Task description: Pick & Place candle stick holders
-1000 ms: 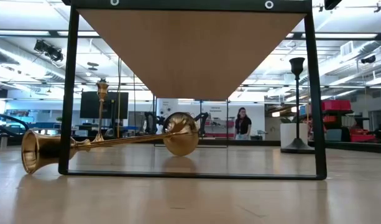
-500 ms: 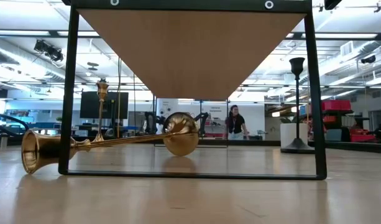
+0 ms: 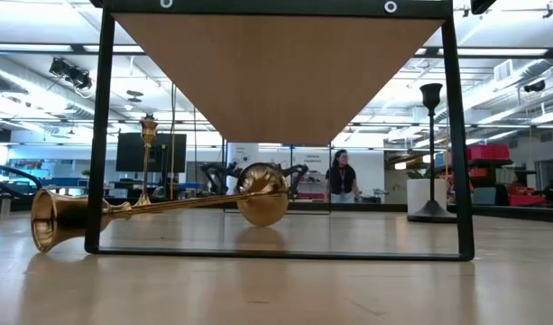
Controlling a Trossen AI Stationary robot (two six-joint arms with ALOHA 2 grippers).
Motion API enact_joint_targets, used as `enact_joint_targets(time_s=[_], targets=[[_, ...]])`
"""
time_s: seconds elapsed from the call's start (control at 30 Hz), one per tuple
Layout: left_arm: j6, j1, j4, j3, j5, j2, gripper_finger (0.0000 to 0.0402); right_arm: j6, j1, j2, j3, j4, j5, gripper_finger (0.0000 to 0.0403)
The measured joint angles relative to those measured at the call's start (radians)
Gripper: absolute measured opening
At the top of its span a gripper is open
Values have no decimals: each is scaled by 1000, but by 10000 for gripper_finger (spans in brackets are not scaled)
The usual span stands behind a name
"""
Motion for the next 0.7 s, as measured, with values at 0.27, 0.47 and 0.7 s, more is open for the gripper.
enact_joint_targets(time_s=[0.27,0.47,0.7], targets=[[0,0,3,0,0,0,381,0,0,0,0,0,0,22],[0,0,3,0,0,0,381,0,0,0,0,0,0,22],[32,0,4,0,-6,0,381,-1,0,0,0,15,6,22]])
